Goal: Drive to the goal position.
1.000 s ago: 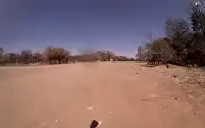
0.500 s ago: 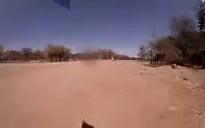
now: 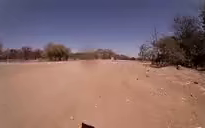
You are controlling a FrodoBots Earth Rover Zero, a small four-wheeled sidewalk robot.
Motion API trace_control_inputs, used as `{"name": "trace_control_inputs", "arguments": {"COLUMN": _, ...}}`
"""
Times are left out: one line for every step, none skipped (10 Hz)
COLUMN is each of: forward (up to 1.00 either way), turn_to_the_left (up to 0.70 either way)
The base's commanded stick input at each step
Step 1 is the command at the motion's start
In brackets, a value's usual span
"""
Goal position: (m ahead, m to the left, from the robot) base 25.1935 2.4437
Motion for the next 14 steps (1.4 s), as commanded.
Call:
{"name": "trace_control_inputs", "arguments": {"forward": 1.0, "turn_to_the_left": 0.0}}
{"name": "trace_control_inputs", "arguments": {"forward": 1.0, "turn_to_the_left": 0.0}}
{"name": "trace_control_inputs", "arguments": {"forward": 1.0, "turn_to_the_left": 0.0}}
{"name": "trace_control_inputs", "arguments": {"forward": 1.0, "turn_to_the_left": 0.0}}
{"name": "trace_control_inputs", "arguments": {"forward": 1.0, "turn_to_the_left": 0.0}}
{"name": "trace_control_inputs", "arguments": {"forward": 1.0, "turn_to_the_left": 0.0}}
{"name": "trace_control_inputs", "arguments": {"forward": 1.0, "turn_to_the_left": 0.0}}
{"name": "trace_control_inputs", "arguments": {"forward": 1.0, "turn_to_the_left": 0.0}}
{"name": "trace_control_inputs", "arguments": {"forward": 1.0, "turn_to_the_left": 0.0}}
{"name": "trace_control_inputs", "arguments": {"forward": 1.0, "turn_to_the_left": 0.0}}
{"name": "trace_control_inputs", "arguments": {"forward": 1.0, "turn_to_the_left": 0.0}}
{"name": "trace_control_inputs", "arguments": {"forward": 1.0, "turn_to_the_left": 0.0}}
{"name": "trace_control_inputs", "arguments": {"forward": 1.0, "turn_to_the_left": 0.0}}
{"name": "trace_control_inputs", "arguments": {"forward": 1.0, "turn_to_the_left": 0.0}}
